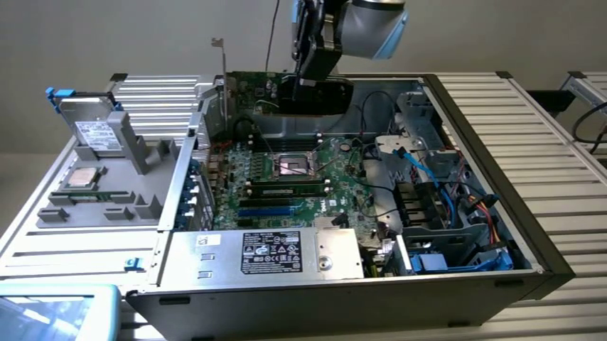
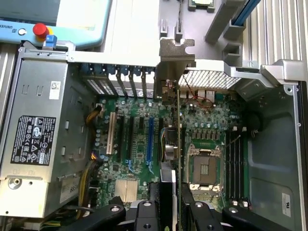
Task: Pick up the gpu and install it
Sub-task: 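Insert the gpu into the slot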
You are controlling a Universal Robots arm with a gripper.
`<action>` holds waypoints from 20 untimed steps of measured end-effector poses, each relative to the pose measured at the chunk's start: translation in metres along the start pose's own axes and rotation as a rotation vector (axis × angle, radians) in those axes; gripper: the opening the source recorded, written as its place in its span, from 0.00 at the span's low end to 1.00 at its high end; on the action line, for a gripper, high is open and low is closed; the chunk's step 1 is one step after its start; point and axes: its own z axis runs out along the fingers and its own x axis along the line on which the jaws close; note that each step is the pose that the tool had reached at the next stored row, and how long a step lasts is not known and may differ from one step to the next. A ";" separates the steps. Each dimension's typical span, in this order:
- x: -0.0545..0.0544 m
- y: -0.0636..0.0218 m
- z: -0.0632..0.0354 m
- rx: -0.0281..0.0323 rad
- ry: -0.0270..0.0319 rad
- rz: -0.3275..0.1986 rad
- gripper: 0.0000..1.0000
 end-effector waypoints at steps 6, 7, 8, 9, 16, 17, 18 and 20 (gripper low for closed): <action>0.000 0.0005 0.0001 -0.0001 0.0003 -0.002 0.28; 0.000 0.0005 0.0001 0.0000 0.0003 -0.002 0.28; 0.000 0.0005 0.0001 0.0000 0.0003 -0.002 0.28; 0.000 0.0005 0.0001 0.0000 0.0002 -0.002 0.28; 0.000 0.0077 0.0033 0.0613 0.0083 -0.003 0.28; 0.000 0.0090 0.0041 0.0667 0.0098 -0.003 0.28; -0.001 0.0102 0.0051 0.0707 0.0115 -0.002 0.28; -0.001 0.0111 0.0066 0.0759 0.0174 -0.001 0.28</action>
